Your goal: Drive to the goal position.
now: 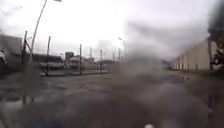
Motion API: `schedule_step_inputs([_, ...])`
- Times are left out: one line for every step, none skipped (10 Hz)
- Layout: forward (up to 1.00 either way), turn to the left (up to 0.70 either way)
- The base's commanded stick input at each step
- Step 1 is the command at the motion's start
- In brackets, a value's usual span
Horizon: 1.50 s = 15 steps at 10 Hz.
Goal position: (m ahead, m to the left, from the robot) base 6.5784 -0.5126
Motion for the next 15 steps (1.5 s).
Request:
schedule_step_inputs([0.5,0.02])
schedule_step_inputs([0.5,0.02])
schedule_step_inputs([0.5,0.02])
schedule_step_inputs([0.5,0.02])
schedule_step_inputs([0.5,0.02])
schedule_step_inputs([0.5,0.02])
schedule_step_inputs([0.5,0.02])
schedule_step_inputs([0.5,0.02])
schedule_step_inputs([0.5,0.02])
schedule_step_inputs([0.5,0.02])
schedule_step_inputs([0.5,0.02])
schedule_step_inputs([0.5,0.02])
schedule_step_inputs([0.5,0.02])
schedule_step_inputs([0.5,0.02])
schedule_step_inputs([0.5,0.02])
